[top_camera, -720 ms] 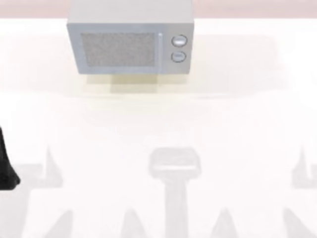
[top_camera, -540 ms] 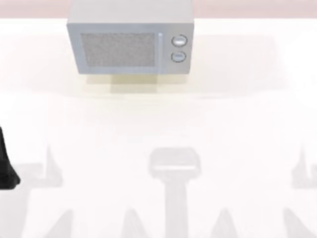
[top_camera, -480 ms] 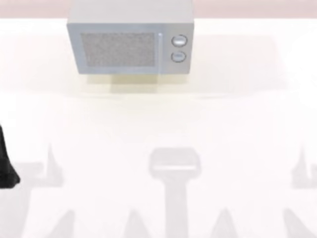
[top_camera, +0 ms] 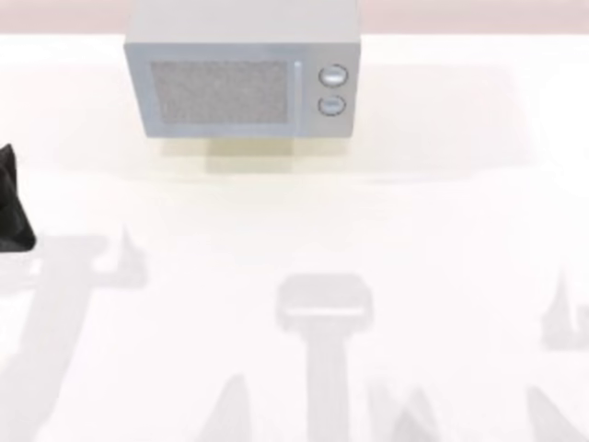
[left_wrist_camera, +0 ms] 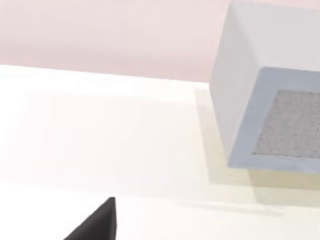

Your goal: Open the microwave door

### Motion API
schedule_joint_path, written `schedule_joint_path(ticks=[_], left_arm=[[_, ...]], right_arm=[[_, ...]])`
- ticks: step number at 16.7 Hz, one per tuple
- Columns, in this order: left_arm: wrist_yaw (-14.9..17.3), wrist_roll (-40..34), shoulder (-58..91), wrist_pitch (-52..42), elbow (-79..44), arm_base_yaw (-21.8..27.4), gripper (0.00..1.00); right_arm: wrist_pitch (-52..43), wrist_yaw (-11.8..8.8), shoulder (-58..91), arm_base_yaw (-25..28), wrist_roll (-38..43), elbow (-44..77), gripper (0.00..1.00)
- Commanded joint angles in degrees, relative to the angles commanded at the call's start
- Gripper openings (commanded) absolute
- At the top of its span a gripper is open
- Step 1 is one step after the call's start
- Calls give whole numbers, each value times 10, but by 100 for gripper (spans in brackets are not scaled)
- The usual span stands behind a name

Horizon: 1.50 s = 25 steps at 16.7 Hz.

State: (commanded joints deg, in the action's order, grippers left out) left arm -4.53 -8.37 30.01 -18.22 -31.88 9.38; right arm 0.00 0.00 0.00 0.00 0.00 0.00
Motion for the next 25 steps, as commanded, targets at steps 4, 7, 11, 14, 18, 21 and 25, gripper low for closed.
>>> schedule_joint_path(ticks=[4,7,11,14,18,21,25], left_arm=[[-33,-62,227,-128,-246,66,100],[-59,-111,407,-228,-442,119,100],[-90,-172,637,-355,-690,185,100],[-110,-210,787,-438,-849,227,100],[-128,-244,931,-520,-998,266,100],[-135,-256,981,-552,-1047,281,100],[-136,-257,986,-555,-1052,283,100]], right_arm=[[0,0,0,0,0,0,100],[0,0,0,0,0,0,100],[0,0,0,0,0,0,100],[0,0,0,0,0,0,100],[0,0,0,0,0,0,100],[0,0,0,0,0,0,100],[0,0,0,0,0,0,100]])
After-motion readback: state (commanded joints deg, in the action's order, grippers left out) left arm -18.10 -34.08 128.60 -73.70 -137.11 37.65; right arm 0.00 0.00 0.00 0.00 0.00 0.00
